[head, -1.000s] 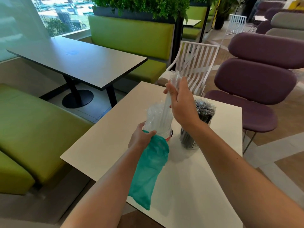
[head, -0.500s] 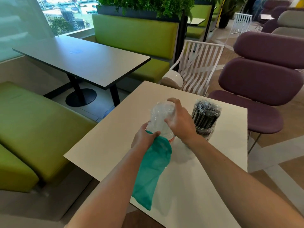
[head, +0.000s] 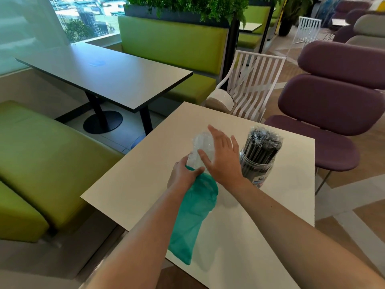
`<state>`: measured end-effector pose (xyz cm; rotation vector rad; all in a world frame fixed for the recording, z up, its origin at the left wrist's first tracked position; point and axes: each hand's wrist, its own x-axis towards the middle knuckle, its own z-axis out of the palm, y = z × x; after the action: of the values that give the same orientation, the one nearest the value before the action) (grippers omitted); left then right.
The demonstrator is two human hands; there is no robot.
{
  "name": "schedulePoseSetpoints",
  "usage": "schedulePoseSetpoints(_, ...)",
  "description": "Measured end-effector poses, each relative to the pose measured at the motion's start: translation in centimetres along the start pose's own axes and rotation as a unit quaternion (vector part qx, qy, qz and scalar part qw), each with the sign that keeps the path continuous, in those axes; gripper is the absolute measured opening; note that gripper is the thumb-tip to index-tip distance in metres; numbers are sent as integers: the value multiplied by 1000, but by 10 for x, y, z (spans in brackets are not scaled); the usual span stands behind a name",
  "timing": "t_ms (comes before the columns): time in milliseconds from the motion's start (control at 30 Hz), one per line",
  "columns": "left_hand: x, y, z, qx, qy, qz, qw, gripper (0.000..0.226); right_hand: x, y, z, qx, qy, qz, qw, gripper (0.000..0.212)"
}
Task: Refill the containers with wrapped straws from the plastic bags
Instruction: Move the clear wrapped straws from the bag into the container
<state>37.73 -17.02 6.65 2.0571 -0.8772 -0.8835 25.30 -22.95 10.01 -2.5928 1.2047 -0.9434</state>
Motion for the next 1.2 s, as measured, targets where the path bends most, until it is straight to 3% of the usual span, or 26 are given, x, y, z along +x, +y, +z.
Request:
schedulePoseSetpoints(67, 0, 0, 1, -8, 0, -10, 1000, 75, 9, -5, -2, 31, 28, -39, 998, 58)
schedulePoseSetpoints(167, 0, 0, 1, -10, -1, -10, 1000, 74, 8, -1, 10, -45, -7, -88, 995, 45)
schedulePoseSetpoints(333, 0, -2, 0, -12, 2, 1, 1000, 71, -5, 7, 18, -126, -28, -108, 986, 50)
schedulePoseSetpoints(400, 0, -1, 0, -20, -5, 0, 1000, 70, 4, 6, 9, -147, -43, -74, 985, 60)
schedulePoseSetpoints(500, 2, -1, 0, -27, -10, -3, 1000, 71, 18, 5, -1, -114, -144, 42, 982, 80)
schedulePoseSetpoints(567, 3, -1, -1, -32, -15, -7, 999, 73, 21, 8, -2, -70, -169, 58, 981, 79)
schedulePoseSetpoints(800, 4, 1, 0, -44, -12, -19, 999, 73, 34, 14, -16, -14, -112, -23, 993, 48)
schedulePoseSetpoints(900, 1, 2, -1, -37, -11, -15, 999, 75, 26, 18, -16, -48, -82, -59, 994, 56)
schedulePoseSetpoints(1067, -4, 0, -1, 3, -1, 20, 1000, 76, 3, 26, 0, -74, -174, -45, 981, 61)
schedulePoseSetpoints(1200, -11, -4, -3, -17, 0, 51, 999, 77, 0, 17, -7, -102, -128, -31, 986, 56)
